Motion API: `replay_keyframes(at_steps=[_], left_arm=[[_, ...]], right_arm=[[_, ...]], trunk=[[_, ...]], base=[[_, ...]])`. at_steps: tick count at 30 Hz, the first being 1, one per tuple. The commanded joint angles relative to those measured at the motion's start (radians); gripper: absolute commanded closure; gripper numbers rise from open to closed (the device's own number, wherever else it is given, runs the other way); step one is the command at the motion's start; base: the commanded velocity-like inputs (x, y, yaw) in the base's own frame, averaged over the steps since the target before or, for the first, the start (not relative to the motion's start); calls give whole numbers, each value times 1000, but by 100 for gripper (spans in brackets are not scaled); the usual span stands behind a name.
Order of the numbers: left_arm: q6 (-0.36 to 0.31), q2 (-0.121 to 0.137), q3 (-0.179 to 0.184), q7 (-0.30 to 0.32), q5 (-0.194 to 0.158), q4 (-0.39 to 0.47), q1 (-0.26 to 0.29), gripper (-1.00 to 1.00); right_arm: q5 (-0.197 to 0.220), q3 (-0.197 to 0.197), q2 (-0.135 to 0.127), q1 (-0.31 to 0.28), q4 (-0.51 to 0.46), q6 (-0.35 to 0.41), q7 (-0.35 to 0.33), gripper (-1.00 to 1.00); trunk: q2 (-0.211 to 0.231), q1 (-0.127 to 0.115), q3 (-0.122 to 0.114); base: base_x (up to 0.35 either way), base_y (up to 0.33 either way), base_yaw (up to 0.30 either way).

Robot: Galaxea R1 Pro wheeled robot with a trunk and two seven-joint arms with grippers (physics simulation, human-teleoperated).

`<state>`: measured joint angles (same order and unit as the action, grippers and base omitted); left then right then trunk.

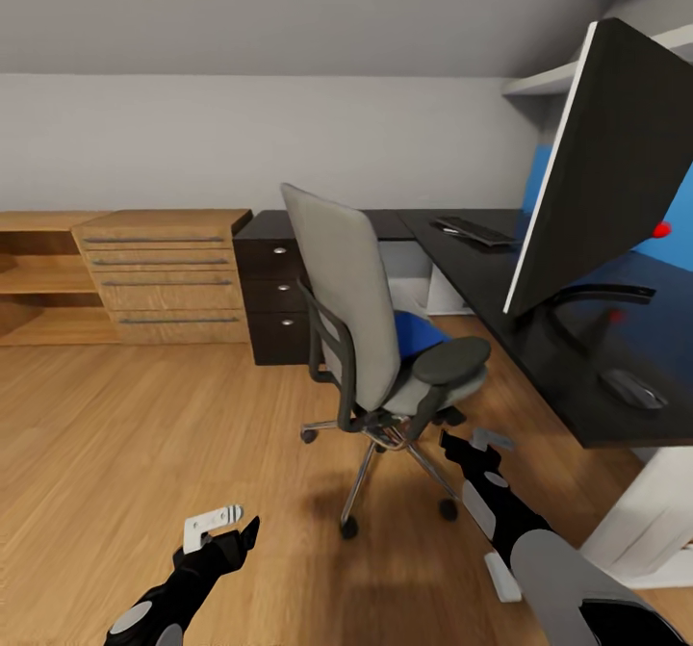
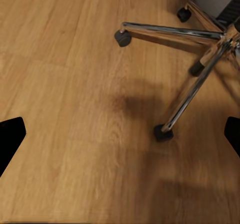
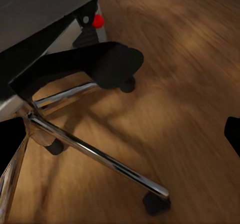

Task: In the bedroom, organize the workspace by keeping the computer under the desk, ensuring the monitor is on the desk, placing the keyboard on the desk next to the monitor, placing the mouse on the desk next to the keyboard, moving the folder from the swivel chair onto the desk next to the mouse, stacking the notebook on top of the folder with the pen on top of the notebook, and positioning the swivel chair next to the desk.

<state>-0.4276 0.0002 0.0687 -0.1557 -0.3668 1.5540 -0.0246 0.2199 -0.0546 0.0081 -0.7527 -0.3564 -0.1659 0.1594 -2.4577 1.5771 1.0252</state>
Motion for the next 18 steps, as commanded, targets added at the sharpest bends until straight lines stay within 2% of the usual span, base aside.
replay_keyframes(at_steps=[1,8,13,18], left_arm=[[-3,0,1,-8,-10,1,0,-100],[-3,1,0,-8,-11,-3,0,-100],[-3,1,0,-9,-11,-5,0,-100],[-3,1,-2,-11,-11,-20,0,-100]], right_arm=[[6,-4,1,-1,0,-4,-1,-100],[6,-4,1,-1,0,-4,-1,-100],[6,-4,0,-1,0,-4,-2,-100],[4,-4,1,-1,0,-5,-1,-100]], trunk=[[0,0,1],[0,0,1],[0,0,1],[0,0,1]], base=[[3,0,183],[37,0,226],[256,0,54],[75,0,80]])
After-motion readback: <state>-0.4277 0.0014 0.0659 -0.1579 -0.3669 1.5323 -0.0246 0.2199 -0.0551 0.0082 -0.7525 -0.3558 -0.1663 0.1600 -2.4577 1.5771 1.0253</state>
